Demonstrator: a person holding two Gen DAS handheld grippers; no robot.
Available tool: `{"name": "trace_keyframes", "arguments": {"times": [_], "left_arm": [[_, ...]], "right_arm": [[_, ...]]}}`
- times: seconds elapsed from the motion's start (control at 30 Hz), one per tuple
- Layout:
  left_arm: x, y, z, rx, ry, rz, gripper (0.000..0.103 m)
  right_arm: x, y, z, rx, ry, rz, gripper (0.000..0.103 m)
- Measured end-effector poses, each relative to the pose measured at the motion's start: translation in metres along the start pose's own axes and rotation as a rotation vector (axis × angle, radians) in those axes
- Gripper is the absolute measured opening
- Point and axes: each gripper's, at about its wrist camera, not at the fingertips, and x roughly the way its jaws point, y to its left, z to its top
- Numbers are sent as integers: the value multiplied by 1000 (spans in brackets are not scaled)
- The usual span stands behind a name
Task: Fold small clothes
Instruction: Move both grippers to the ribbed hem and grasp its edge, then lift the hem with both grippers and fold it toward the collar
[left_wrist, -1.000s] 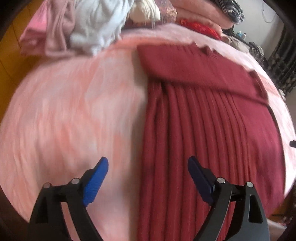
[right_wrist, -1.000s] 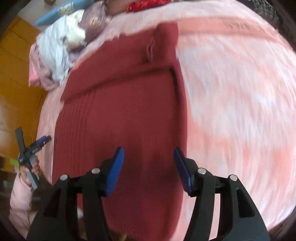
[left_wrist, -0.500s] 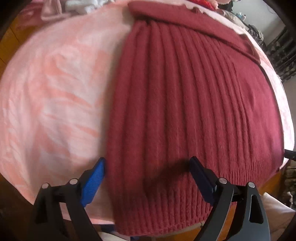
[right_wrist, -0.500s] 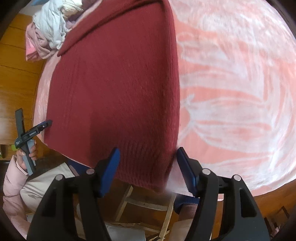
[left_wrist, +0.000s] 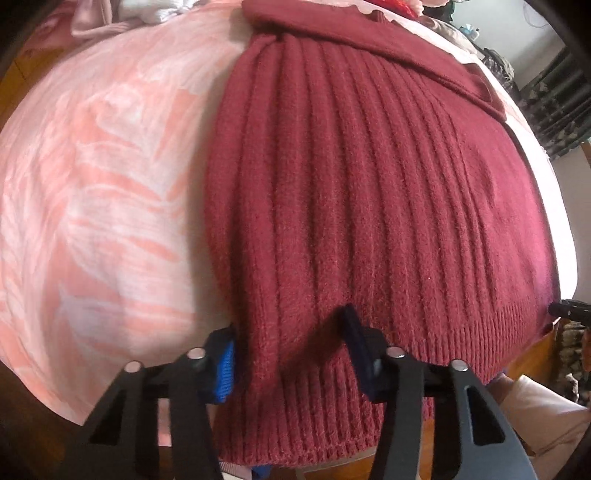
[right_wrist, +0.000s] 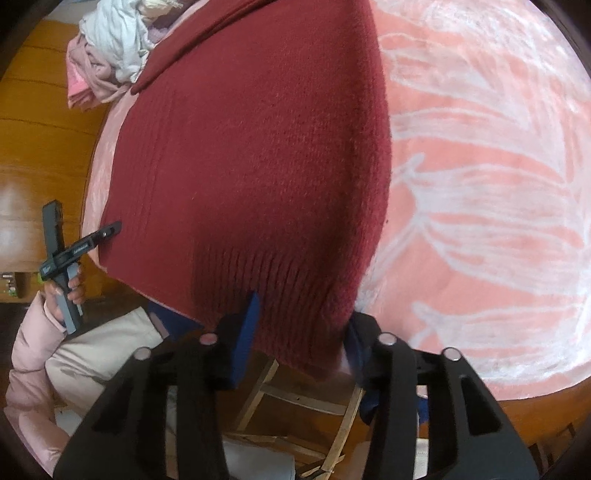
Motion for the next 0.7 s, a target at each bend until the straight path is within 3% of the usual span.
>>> {"name": "trace_keyframes", "arguments": {"times": [0.03,0.1,0.17,0.33,0.47,0.7], "left_arm": [[-1,1,0,0,0,-7,43],[-3,-2,-2,0,1,-28,25],[-5,-4,-4,7,1,-50,14],[-22,-1,-6,-2,-21,-88,12],[-50,7,4,-48,-73,-173,12],[-80,14,25,-119,-172,-264,12]], "right_arm": [[1,0,0,-3,0,5,23],[-2,-1,-1,-9,-3,36,12],[-7,5,-2,-42,-14,24,11],[-30,17,0,-92,-90,63,9],[-57,10,6,-56,-184,137,8],[-76,-2,22,20,-281,185,5]]}}
